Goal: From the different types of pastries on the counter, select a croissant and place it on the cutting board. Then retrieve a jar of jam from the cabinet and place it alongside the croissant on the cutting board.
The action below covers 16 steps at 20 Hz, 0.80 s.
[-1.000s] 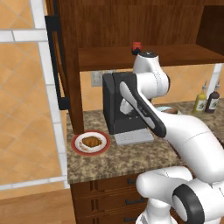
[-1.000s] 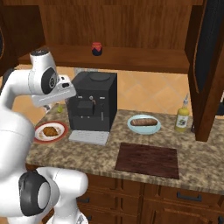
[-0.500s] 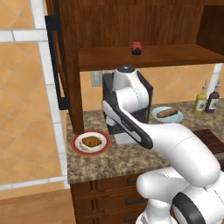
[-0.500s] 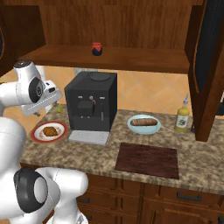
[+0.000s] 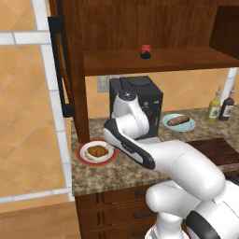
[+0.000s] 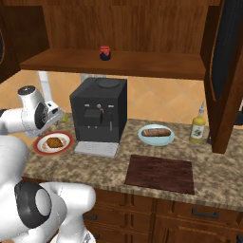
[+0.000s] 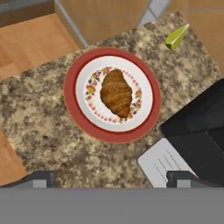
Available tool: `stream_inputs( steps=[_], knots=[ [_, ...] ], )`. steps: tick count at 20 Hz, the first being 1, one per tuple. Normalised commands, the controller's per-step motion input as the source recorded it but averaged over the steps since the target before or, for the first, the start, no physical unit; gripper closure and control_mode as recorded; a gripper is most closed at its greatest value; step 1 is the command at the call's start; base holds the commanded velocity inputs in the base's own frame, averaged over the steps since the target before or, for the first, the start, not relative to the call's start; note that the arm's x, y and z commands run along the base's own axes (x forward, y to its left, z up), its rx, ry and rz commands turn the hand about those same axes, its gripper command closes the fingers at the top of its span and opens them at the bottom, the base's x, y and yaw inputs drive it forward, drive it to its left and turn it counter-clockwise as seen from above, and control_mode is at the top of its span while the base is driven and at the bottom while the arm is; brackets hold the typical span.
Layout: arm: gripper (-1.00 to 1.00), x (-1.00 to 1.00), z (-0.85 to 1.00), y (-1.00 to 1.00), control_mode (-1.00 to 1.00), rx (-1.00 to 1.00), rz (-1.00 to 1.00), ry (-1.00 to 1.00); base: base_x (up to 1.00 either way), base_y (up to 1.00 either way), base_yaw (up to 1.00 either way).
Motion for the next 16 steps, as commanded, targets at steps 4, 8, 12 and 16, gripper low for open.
stream_inputs(
  steps=[4,8,12,16],
  knots=[
    [-1.0,0.14,-0.38,0.48,-1.0,0.0,0.04,0.0,0.0,0.0,0.0],
    [-1.0,0.39,-0.3,0.26,-1.0,0.0,0.06,0.0,0.0,0.0,0.0],
    [-1.0,0.59,-0.24,0.0,-1.0,0.0,0.05,0.0,0.0,0.0,0.0],
    [-1.0,0.28,-0.44,0.33,-1.0,0.0,0.1,0.0,0.0,0.0,0.0]
  ],
)
